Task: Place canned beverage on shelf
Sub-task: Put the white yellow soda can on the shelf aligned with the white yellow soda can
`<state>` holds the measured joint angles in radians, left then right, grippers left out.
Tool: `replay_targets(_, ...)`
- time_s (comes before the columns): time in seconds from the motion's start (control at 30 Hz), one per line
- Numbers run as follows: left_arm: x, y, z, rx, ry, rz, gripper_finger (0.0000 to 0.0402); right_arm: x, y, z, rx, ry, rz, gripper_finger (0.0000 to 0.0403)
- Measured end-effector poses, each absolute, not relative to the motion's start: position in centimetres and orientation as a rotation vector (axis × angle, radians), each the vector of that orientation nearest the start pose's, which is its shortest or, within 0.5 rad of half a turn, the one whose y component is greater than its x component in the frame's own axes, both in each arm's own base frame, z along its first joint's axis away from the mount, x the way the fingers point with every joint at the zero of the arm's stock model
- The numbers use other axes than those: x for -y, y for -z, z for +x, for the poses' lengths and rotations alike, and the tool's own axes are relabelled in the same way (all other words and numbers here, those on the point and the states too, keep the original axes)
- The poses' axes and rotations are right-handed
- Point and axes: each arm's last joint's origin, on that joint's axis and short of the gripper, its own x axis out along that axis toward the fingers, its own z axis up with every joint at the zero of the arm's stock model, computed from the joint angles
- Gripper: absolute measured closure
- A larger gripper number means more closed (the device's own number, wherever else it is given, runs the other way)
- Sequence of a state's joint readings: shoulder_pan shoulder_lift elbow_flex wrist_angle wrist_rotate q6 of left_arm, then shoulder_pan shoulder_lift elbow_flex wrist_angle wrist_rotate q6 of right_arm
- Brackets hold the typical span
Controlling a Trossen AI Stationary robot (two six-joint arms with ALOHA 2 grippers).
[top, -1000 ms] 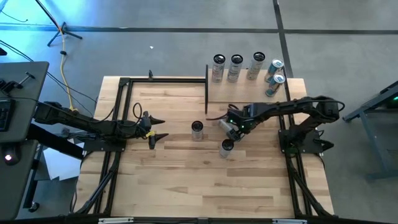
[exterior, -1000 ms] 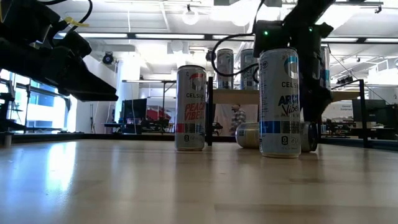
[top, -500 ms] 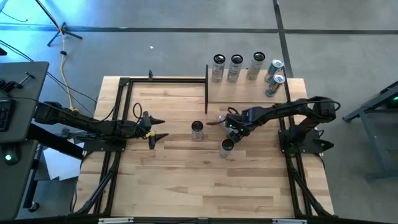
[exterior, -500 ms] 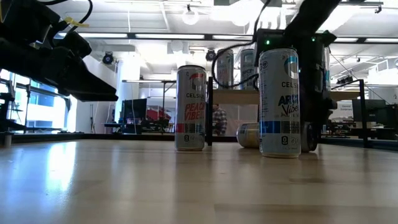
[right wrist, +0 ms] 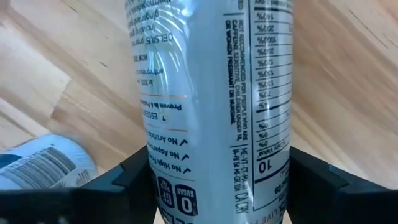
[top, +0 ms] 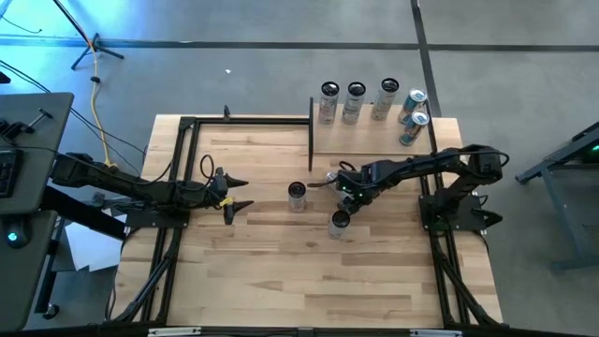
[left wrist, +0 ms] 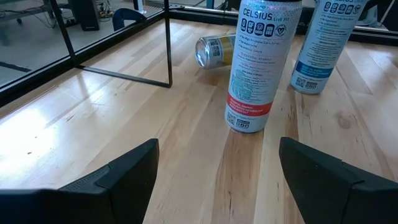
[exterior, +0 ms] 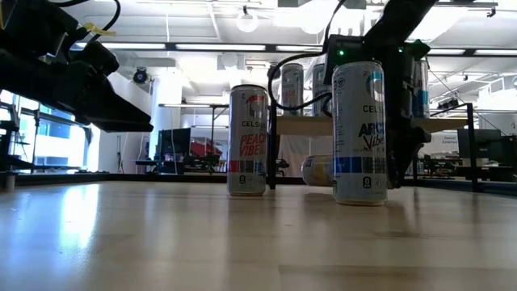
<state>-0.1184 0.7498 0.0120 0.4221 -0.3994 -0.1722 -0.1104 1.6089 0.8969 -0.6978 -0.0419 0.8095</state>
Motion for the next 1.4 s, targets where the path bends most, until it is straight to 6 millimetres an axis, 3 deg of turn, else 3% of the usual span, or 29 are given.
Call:
replay_targets(0.13,0.5,-13.4,13.8,-0.283,-0.304,-0.088,0.0096,2.8,-16.9,26.9,-1.354,0.627,0.789,0.0154)
replay_targets(0.3,0.5,-13.3,13.8,-0.287,-0.305,-0.087,0.0096,2.6,-19.9,27.0,-1.419,0.616,0.799,0.0154)
replay_targets(0.67,0.5,-13.2,13.8,-0.295,-0.305,-0.085,0.0096,1.2,-27.7,25.1,-1.819,0.505,1.044,0.0154)
replay_targets(0.8,0.5,-13.2,13.8,-0.295,-0.305,-0.085,0.0096,0.1,-28.2,24.9,-1.825,0.364,1.157,0.0154)
replay_targets(1.07,0.5,-13.2,13.8,-0.295,-0.305,-0.085,0.0096,-2.3,-25.9,23.8,-2.016,0.389,1.302,0.0154)
replay_targets(1.4,0.5,-13.2,13.8,-0.295,-0.305,-0.085,0.0096,-5.1,-25.0,22.9,-2.201,0.285,1.498,0.0154)
